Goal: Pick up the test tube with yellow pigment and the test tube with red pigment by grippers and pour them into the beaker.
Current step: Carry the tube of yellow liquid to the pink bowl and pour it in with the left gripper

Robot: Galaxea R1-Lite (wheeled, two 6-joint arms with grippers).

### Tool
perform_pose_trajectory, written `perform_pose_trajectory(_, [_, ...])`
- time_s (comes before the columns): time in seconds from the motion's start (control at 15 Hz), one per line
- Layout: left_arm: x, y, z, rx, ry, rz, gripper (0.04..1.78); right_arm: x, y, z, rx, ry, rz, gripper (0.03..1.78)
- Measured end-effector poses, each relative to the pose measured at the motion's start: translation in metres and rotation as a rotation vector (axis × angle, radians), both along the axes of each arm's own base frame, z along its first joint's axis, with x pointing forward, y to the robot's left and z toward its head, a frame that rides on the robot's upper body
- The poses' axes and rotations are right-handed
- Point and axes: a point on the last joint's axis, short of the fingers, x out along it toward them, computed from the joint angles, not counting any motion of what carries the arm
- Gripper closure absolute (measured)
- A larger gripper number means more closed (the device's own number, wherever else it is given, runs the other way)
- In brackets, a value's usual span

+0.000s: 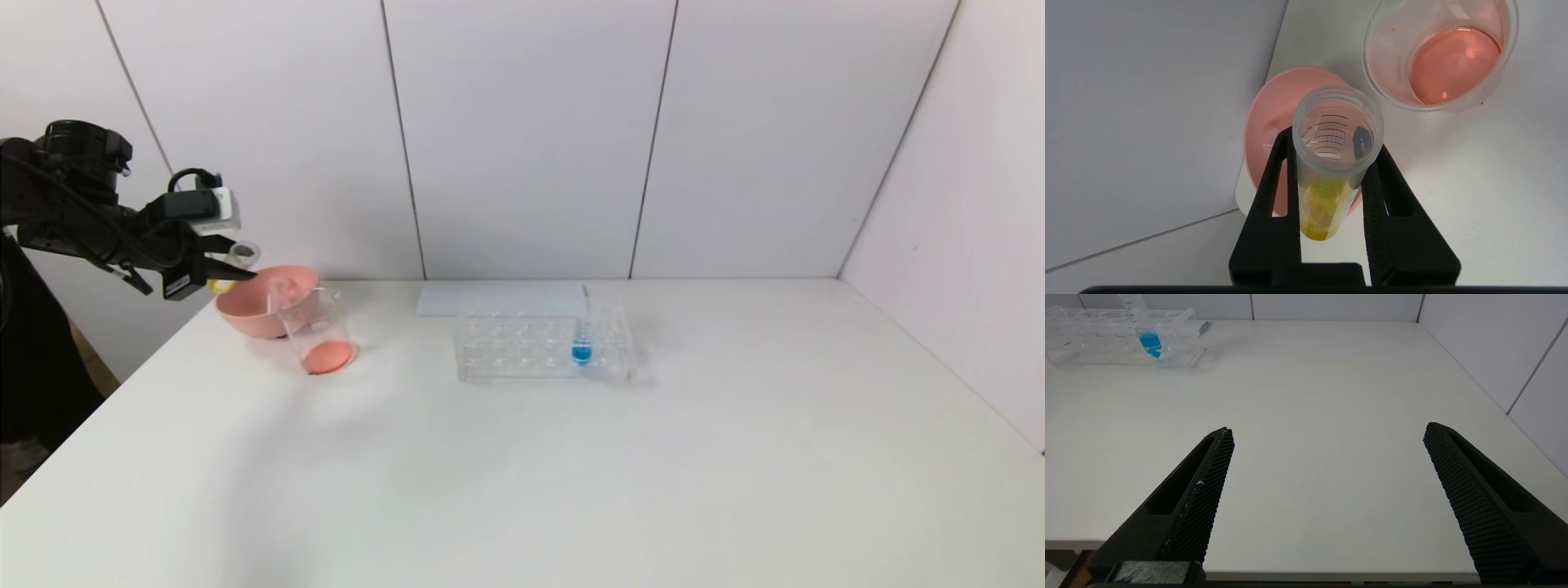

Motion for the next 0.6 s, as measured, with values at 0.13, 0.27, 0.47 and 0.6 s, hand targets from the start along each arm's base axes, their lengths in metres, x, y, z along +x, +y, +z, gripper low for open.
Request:
perform_pose_trajectory(0.13, [0.0002, 0.0001, -0.0004, 0.014, -0.005, -0.008, 1.38, 0.0000, 0.0000, 0.0000, 0.000, 0.000, 0.000, 0.11])
perform_pose_trajectory(0.27, [0.0003, 0.0002, 0.0000, 0.023, -0.008, -0.008, 1.38, 0.0000, 0.0000, 0.0000, 0.000, 0.000, 0.000, 0.11])
perform_pose_trajectory(0.47, [0.0000, 0.0017, -0.0014, 0.043, -0.012, -0.016, 1.38, 0.0000, 0.0000, 0.0000, 0.000, 0.000, 0.001, 0.11])
perform_pose_trajectory(0.6, [-0.0005, 0.0026, -0.0031, 0.047, -0.006, -0.016, 1.38, 0.0000, 0.0000, 0.0001, 0.000, 0.000, 0.000, 0.11])
